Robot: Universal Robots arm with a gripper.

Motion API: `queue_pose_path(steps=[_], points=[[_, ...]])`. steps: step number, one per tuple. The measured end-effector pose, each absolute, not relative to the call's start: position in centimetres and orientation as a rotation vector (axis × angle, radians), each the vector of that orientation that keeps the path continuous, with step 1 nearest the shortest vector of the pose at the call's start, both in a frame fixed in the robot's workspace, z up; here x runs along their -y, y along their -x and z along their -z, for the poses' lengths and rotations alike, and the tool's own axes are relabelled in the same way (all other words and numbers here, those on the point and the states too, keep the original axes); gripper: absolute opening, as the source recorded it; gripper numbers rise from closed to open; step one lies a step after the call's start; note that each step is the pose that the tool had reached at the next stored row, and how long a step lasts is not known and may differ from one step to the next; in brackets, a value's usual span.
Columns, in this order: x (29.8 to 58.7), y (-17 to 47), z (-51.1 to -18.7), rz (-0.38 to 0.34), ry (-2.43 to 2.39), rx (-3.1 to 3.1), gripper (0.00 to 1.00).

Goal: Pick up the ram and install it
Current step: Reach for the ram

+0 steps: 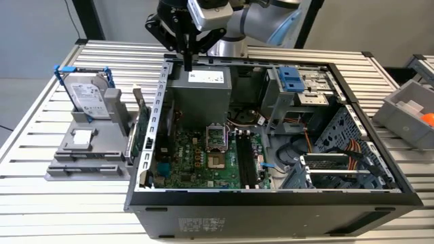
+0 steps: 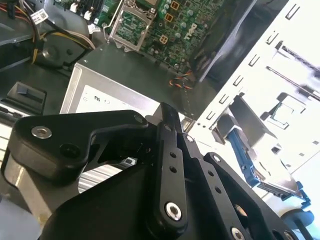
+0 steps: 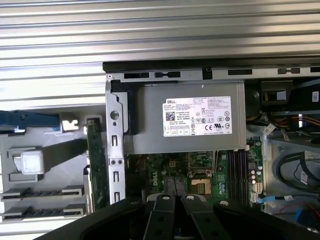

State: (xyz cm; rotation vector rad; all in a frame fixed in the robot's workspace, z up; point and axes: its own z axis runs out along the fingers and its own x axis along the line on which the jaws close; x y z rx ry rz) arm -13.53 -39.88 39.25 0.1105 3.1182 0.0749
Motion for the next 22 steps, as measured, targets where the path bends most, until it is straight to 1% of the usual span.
queue_pose_path(steps=[22], points=[[39.9, 17.7, -39.2, -0.076, -0.11, -3.118, 0.0]])
